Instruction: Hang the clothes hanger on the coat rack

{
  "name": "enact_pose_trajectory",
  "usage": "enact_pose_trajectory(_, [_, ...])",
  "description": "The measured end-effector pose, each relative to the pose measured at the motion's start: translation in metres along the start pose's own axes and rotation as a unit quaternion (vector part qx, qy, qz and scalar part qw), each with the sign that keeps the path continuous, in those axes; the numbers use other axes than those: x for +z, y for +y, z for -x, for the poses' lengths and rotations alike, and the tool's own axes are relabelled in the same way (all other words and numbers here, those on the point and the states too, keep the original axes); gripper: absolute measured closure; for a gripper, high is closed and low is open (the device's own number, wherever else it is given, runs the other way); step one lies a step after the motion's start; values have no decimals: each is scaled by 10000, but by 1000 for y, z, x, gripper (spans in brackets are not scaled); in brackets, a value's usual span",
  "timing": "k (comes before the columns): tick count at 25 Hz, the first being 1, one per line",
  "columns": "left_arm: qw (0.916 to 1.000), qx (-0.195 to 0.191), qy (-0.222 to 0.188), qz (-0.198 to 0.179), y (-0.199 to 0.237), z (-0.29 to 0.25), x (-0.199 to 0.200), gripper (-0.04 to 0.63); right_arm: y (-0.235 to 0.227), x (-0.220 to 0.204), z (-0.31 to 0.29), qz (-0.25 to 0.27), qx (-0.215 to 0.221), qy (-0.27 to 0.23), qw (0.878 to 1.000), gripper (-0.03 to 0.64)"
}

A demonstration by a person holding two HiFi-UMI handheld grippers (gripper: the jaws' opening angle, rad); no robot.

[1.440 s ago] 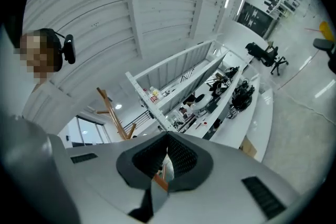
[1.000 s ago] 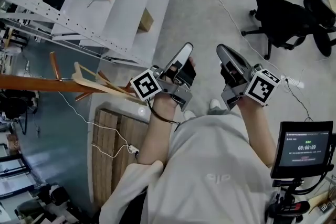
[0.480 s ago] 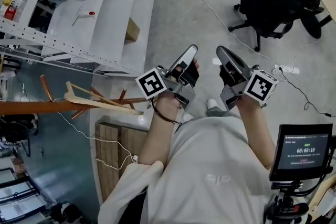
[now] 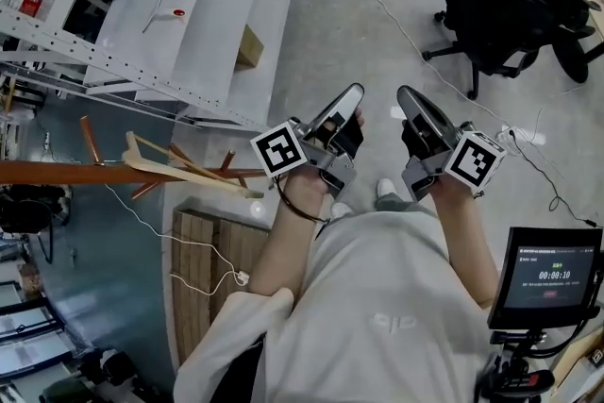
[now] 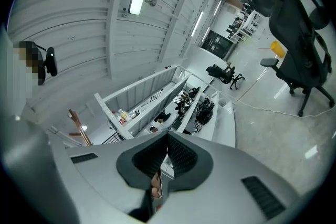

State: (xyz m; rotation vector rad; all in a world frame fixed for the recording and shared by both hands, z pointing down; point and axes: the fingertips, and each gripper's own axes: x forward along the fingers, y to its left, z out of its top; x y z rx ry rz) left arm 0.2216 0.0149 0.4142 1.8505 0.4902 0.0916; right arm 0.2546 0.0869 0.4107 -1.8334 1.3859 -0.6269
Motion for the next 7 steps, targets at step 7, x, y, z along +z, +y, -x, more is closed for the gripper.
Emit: enact_pose_trajectory(7, [9997, 124, -189, -24, -7, 21, 9, 591, 14, -11, -11, -61, 97, 185, 9998, 609])
